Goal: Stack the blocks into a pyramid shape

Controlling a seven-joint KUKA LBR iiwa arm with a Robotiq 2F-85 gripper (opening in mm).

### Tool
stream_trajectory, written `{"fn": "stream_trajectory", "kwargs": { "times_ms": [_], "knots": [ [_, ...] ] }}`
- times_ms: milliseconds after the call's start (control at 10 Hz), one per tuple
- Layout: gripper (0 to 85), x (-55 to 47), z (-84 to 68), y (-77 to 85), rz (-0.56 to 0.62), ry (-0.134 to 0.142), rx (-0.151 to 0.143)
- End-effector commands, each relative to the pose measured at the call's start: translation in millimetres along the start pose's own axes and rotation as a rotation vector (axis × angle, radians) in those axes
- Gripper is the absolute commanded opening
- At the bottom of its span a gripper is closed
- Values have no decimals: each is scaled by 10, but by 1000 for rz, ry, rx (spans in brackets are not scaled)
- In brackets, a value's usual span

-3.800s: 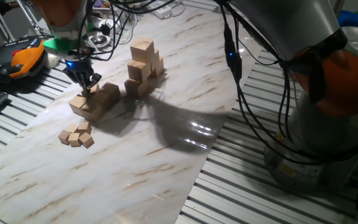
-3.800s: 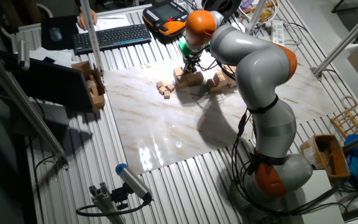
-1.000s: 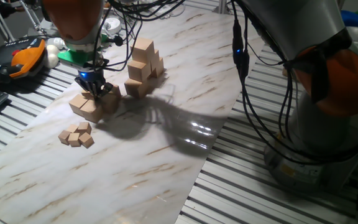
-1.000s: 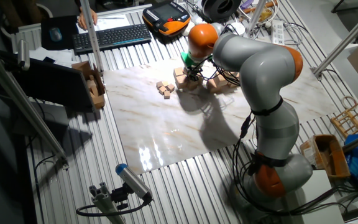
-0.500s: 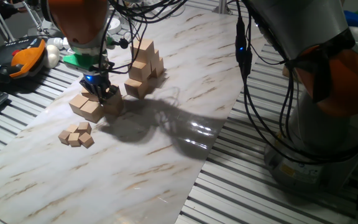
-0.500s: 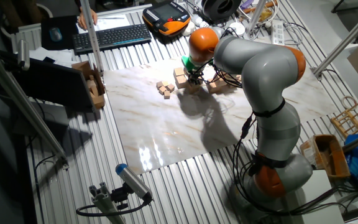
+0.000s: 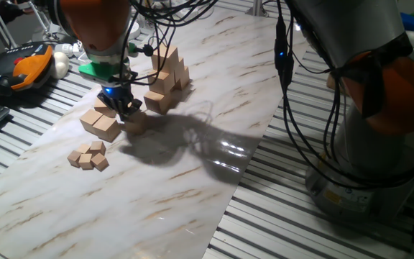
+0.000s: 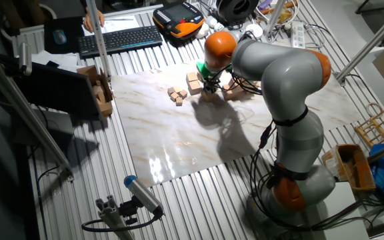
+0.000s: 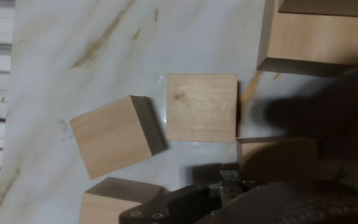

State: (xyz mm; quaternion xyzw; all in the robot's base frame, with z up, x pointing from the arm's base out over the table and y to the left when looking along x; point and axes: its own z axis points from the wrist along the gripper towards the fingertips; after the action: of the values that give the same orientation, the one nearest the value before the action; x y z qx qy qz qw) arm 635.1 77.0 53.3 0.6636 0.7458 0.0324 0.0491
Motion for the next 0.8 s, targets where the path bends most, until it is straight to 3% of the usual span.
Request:
{"fn": "stream_trajectory", "kwargs": {
  "times_ms": [0, 300, 700],
  "knots": [
    [0, 6, 3, -16, -4, 2, 4],
    [0, 9, -7, -49, -75, 16, 19],
    [0, 51, -61, -18, -115, 11, 33]
  ]
}}
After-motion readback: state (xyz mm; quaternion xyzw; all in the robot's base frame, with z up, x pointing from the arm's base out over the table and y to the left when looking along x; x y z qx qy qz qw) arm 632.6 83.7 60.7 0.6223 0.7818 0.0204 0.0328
